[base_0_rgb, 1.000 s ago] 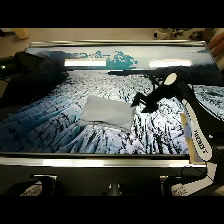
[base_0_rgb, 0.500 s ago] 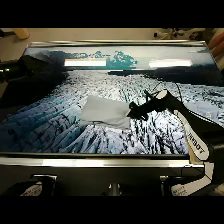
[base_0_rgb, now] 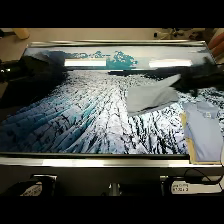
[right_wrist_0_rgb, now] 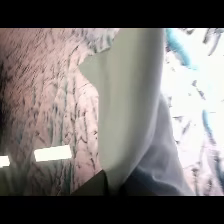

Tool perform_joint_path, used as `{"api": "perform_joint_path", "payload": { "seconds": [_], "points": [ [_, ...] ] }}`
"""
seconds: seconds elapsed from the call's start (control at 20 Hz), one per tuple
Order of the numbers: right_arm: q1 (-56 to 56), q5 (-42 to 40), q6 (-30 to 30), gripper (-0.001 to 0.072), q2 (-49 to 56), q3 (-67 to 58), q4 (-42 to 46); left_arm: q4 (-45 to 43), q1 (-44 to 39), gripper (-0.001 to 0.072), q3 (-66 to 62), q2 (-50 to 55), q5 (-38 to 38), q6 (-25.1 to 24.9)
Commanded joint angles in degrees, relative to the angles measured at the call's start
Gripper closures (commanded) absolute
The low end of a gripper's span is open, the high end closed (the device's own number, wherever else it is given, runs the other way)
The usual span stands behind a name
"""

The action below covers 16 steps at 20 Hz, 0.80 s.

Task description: Fold the shirts.

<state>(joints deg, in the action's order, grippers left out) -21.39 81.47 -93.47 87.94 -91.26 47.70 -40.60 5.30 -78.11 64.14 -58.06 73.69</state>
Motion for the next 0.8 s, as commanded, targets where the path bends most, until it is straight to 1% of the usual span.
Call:
{"api": "perform_joint_path", "payload": {
  "seconds": [0.0,0.1,0.2,0.3,0.4,0.5,0.6,0.65,0.75],
  "points": [
    [-13.7,10.0,-3.0,0.0689,-4.3,-5.6,7.4,0.0,0.0,0.0691,0.0,0.0,0.0,-0.4],
    [-19.3,9.7,-3.0,0.0689,-5.9,-5.9,7.0,0.0,0.0,0.0691,0.0,0.0,0.0,-0.4],
    [-23.5,7.4,-3.0,0.0689,-7.5,-5.9,5.4,0.0,0.0,0.0691,0.0,0.0,0.0,-1.6],
    [-26.8,4.9,-5.3,0.0689,-8.9,-5.9,3.1,0.0,0.0,0.0691,0.0,0.0,0.0,-1.7],
    [-29.6,3.9,-8.1,0.0689,-10.0,-5.9,2.7,0.0,0.0,0.0691,0.0,0.0,0.0,-1.8],
    [-32.0,5.2,-11.8,0.0689,-10.7,-5.9,4.3,0.0,0.0,0.0691,0.0,0.0,0.0,-2.2],
    [-33.6,6.9,-13.8,0.069,-11.0,-5.9,6.6,0.0,0.0,0.069,0.0,0.0,0.0,-2.8],
    [-33.8,8.0,-14.6,0.069,-11.0,-5.9,8.4,0.0,0.0,0.069,0.0,0.0,0.0,-2.8],
    [-33.7,10.0,-15.6,0.069,-11.0,-5.9,14.8,0.0,0.0,0.069,0.0,0.0,-0.1,-2.8]
  ]
}}
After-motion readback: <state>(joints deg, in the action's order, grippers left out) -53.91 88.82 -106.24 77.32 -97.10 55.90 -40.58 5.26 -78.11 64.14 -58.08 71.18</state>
